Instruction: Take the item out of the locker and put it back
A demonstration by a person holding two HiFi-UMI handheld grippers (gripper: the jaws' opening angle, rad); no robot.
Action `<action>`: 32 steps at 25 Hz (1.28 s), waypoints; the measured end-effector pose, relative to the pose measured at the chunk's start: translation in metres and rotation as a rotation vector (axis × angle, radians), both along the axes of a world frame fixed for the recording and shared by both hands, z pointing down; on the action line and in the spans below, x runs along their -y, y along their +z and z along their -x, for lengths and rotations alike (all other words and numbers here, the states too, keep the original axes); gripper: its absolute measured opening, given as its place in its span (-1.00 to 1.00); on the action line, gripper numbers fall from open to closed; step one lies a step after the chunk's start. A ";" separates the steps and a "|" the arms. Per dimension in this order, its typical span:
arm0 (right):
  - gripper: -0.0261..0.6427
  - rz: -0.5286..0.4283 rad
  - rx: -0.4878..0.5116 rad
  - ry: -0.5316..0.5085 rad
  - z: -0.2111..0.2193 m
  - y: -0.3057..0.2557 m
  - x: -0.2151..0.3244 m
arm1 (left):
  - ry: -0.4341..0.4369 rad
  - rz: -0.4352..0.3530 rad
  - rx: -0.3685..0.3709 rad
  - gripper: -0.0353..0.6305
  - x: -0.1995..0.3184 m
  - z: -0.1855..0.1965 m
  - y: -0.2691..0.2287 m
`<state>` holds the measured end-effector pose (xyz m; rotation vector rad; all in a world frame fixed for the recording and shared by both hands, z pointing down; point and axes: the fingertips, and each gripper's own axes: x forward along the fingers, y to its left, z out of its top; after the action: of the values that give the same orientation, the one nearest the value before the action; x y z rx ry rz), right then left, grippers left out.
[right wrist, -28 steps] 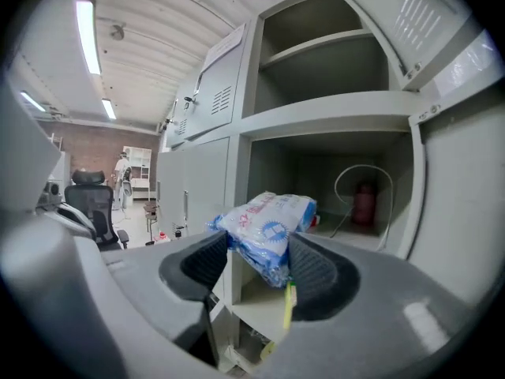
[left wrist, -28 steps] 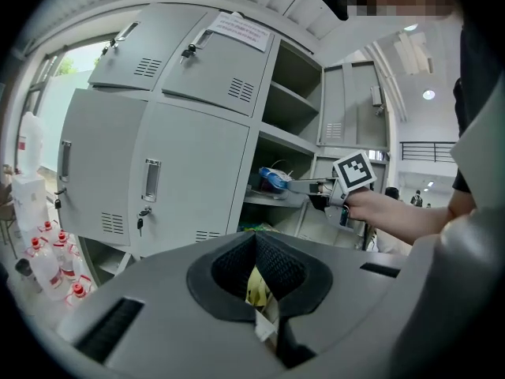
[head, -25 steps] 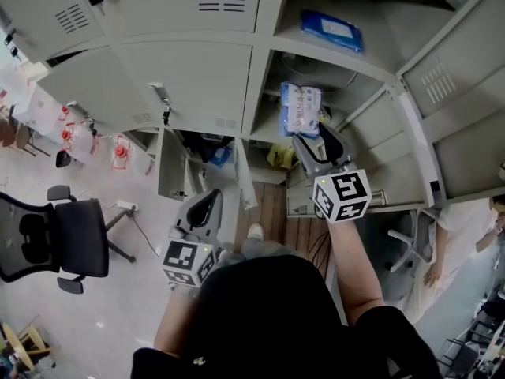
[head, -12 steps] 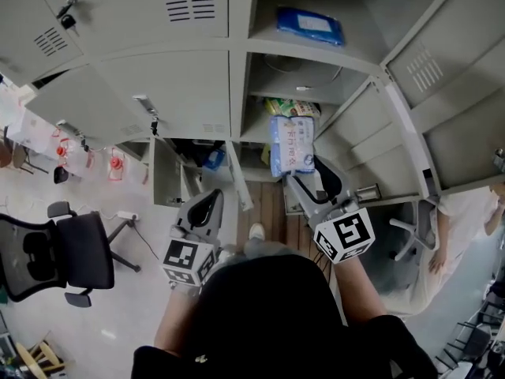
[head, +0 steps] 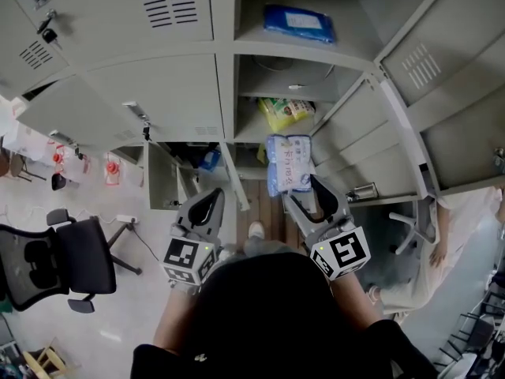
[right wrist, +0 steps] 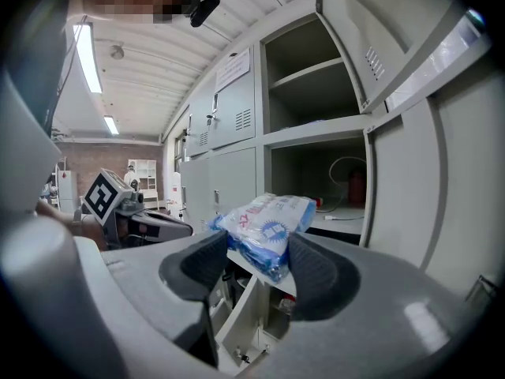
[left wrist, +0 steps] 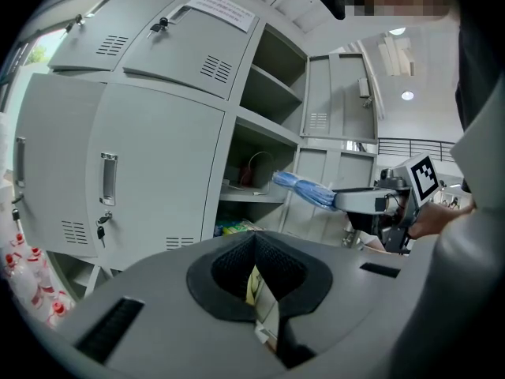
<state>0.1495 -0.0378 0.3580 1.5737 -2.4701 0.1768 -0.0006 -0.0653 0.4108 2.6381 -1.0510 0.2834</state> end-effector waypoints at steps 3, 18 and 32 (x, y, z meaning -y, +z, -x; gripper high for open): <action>-0.22 0.003 0.002 0.000 -0.002 0.002 0.002 | 0.005 0.006 0.004 -0.86 0.000 -0.003 0.002; -0.22 0.033 -0.012 -0.004 0.000 0.022 0.019 | -0.030 0.021 0.019 -0.86 0.000 0.008 0.008; -0.22 0.075 -0.049 -0.009 0.006 0.064 0.060 | -0.129 0.039 0.060 -0.86 -0.017 0.046 0.011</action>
<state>0.1437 -0.0975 0.4224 1.5185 -2.4037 0.2244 -0.0464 -0.0482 0.4220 2.5290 -1.2161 0.3530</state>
